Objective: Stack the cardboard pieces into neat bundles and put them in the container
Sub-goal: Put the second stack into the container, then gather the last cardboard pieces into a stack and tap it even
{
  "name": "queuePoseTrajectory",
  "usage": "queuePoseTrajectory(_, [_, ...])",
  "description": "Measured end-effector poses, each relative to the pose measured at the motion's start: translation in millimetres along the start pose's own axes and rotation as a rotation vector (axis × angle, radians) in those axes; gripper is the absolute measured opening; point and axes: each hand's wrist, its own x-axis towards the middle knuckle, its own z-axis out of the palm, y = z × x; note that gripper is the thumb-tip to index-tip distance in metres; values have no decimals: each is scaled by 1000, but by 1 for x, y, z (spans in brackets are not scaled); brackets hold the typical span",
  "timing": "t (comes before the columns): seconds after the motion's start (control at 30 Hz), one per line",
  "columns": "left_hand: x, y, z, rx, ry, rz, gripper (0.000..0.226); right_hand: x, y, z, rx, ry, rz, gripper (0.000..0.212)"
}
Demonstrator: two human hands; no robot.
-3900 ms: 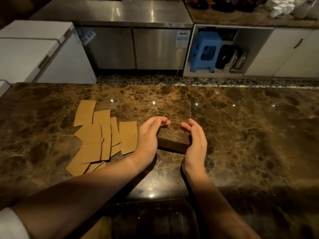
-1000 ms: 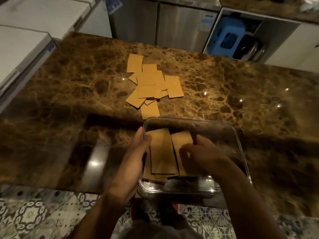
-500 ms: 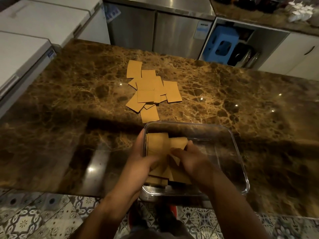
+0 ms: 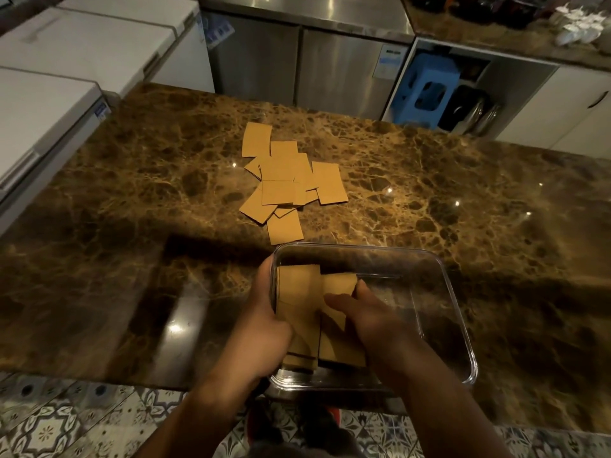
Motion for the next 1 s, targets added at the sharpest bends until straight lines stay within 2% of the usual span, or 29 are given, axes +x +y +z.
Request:
queuePoseTrajectory(0.13, [0, -3, -2, -96, -53, -46, 112, -2, -1, -3, 65, -24, 22, 71])
queuePoseTrajectory(0.2, [3, -4, -5, -212, -49, -100, 98, 0, 2, -10, 75, -7, 16, 51])
queuePoseTrajectory(0.27, [5, 1, -13, -352, 8, -187, 80, -4, -3, -21, 86, -2, -6, 40])
queuePoseTrajectory(0.33, [12, 8, -27, -375, 81, -182, 86, -11, -20, -36, 6, -33, -60, 33])
queuePoseTrajectory(0.4, [23, 20, -40, -342, 154, -120, 77, -19, -43, -54, -88, -56, -123, 40])
queuePoseTrajectory(0.5, [53, 38, -59, -317, 268, 5, 35, -19, -85, -74, -178, -78, -180, 59])
queuePoseTrajectory(0.53, [68, 43, -64, -277, 299, 28, 29, -10, -97, -79, -175, -57, -189, 55])
queuePoseTrajectory(0.63, [117, 53, -73, -122, 344, 56, 35, 35, -123, -80, -201, 47, -243, 31])
queuePoseTrajectory(0.77, [174, 64, -63, 104, 403, -42, 36, 106, -151, -58, -386, -22, -207, 49])
queuePoseTrajectory(0.87, [206, 68, -52, 105, 419, -137, 40, 152, -164, -41, -467, -2, -181, 30])
queuePoseTrajectory(1.0, [225, 68, -38, 39, 371, -192, 25, 196, -171, -22, -508, 41, -126, 37])
